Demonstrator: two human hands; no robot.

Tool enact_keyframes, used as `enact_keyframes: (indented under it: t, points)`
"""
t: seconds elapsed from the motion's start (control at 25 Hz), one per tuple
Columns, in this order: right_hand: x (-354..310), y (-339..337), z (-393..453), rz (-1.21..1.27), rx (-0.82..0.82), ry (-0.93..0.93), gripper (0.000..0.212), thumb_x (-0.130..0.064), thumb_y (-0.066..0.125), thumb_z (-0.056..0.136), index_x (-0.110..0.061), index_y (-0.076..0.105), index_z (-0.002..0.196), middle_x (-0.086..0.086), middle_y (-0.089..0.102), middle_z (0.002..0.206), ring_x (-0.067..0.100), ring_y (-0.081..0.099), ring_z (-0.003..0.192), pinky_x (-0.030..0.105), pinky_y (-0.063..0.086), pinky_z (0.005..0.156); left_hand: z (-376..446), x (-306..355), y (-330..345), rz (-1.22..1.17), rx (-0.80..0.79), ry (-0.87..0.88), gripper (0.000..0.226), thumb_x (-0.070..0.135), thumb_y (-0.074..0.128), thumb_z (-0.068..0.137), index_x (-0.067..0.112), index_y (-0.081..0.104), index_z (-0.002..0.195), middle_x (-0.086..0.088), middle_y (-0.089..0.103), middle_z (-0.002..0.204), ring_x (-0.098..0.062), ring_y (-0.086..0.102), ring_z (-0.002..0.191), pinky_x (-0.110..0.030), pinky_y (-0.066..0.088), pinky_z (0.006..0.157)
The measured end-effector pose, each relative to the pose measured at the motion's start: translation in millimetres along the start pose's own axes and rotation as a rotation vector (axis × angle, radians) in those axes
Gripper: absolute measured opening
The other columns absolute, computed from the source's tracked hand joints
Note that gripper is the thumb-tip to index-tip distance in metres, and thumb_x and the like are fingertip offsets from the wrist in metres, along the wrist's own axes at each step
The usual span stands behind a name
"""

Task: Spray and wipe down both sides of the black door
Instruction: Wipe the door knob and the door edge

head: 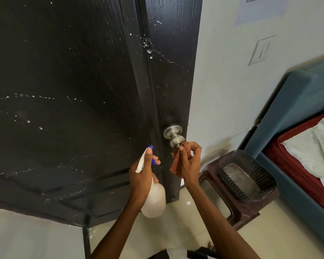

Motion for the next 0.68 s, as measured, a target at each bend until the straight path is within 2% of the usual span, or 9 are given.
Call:
enact_keyframes:
  t: [0.16, 0.24, 0.28, 0.32, 0.36, 0.44, 0.52, 0.6, 0.68]
  points:
    - [13, -24, 7, 0.091, 0.124, 0.123, 0.041, -0.034, 0.057, 0.104, -0.025, 0.043, 0.141, -0.002, 0.057, 0.131, 0.024, 0.063, 0.118, 0.025, 0.053, 0.083, 1, -2, -5, -0.006, 0.007, -0.028, 0.053, 0.055, 0.042, 0.098, 0.01, 0.07, 0.102, -0.003, 0.075, 0.095, -0.013, 0.054, 0.048, -0.016, 0.048, 0.044]
    - [3, -25, 15, 0.095, 0.127, 0.064, 0.042, -0.038, 0.056, 0.105, -0.03, 0.045, 0.145, 0.001, 0.057, 0.141, 0.023, 0.061, 0.124, 0.042, 0.057, 0.098, 1, -1, -7, -0.011, 0.02, -0.046, 0.052, 0.054, 0.042, 0.098, 0.01, 0.07, 0.102, -0.003, 0.074, 0.095, -0.016, 0.055, 0.051, -0.016, 0.048, 0.043]
    - [-9, -23, 19, 0.099, 0.13, 0.012, 0.042, -0.042, 0.055, 0.105, -0.033, 0.047, 0.146, 0.001, 0.057, 0.144, 0.022, 0.06, 0.127, 0.05, 0.052, 0.106, 0, -1, -7, -0.025, 0.022, -0.051, 0.052, 0.054, 0.043, 0.098, 0.009, 0.07, 0.101, -0.004, 0.074, 0.095, -0.016, 0.055, 0.051, -0.017, 0.048, 0.044]
    - [-25, -18, 21, 0.106, 0.124, -0.054, 0.043, -0.042, 0.054, 0.106, -0.033, 0.049, 0.148, 0.0, 0.058, 0.147, 0.021, 0.058, 0.131, 0.052, 0.048, 0.112, 0, 1, -7, -0.045, 0.022, -0.055, 0.052, 0.054, 0.043, 0.098, 0.009, 0.07, 0.1, -0.005, 0.074, 0.094, -0.017, 0.055, 0.052, -0.02, 0.048, 0.045]
    - [-42, -11, 23, 0.101, 0.102, -0.131, 0.045, -0.038, 0.052, 0.108, -0.03, 0.048, 0.152, 0.0, 0.055, 0.151, 0.019, 0.055, 0.136, 0.048, 0.044, 0.116, -1, 3, -7, -0.066, 0.024, -0.054, 0.051, 0.053, 0.044, 0.098, 0.009, 0.07, 0.099, -0.006, 0.074, 0.094, -0.018, 0.055, 0.053, -0.022, 0.048, 0.046]
    - [-74, 11, 25, 0.016, 0.017, -0.307, 0.051, -0.024, 0.048, 0.11, -0.018, 0.036, 0.16, -0.002, 0.043, 0.161, 0.007, 0.044, 0.144, 0.029, 0.035, 0.121, -2, 9, -7, -0.093, 0.028, -0.041, 0.049, 0.052, 0.044, 0.099, 0.01, 0.069, 0.096, -0.009, 0.074, 0.093, -0.021, 0.055, 0.055, -0.025, 0.048, 0.049]
    - [-92, 36, 21, -0.209, -0.093, -0.462, 0.058, -0.022, 0.047, 0.109, -0.016, 0.027, 0.162, -0.013, 0.026, 0.167, -0.007, 0.027, 0.149, 0.014, 0.022, 0.121, -2, 15, -7, -0.104, 0.027, -0.021, 0.045, 0.051, 0.044, 0.099, 0.014, 0.068, 0.091, -0.009, 0.074, 0.094, -0.021, 0.056, 0.057, -0.022, 0.049, 0.047]
    - [-78, 46, 20, -0.401, -0.151, -0.554, 0.06, -0.025, 0.046, 0.108, -0.019, 0.022, 0.163, -0.023, 0.01, 0.167, -0.002, 0.009, 0.155, 0.014, 0.008, 0.123, -2, 16, -9, -0.094, 0.037, -0.032, 0.041, 0.048, 0.044, 0.101, 0.016, 0.066, 0.089, -0.006, 0.072, 0.092, -0.018, 0.057, 0.061, -0.011, 0.047, 0.043]
    - [-56, 38, 24, -0.419, -0.143, -0.482, 0.056, -0.034, 0.042, 0.109, -0.027, 0.024, 0.162, -0.021, 0.016, 0.166, 0.005, 0.016, 0.155, 0.015, 0.01, 0.122, -2, 18, -11, -0.086, 0.046, -0.036, 0.044, 0.048, 0.044, 0.101, 0.011, 0.068, 0.094, -0.007, 0.071, 0.091, -0.016, 0.055, 0.059, -0.009, 0.044, 0.041]
Point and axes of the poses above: each hand's wrist, its own z-axis towards the middle knuckle, its own y-axis out of the palm, x = y × z, the point moved 7 cm from there along z, towards the middle knuckle
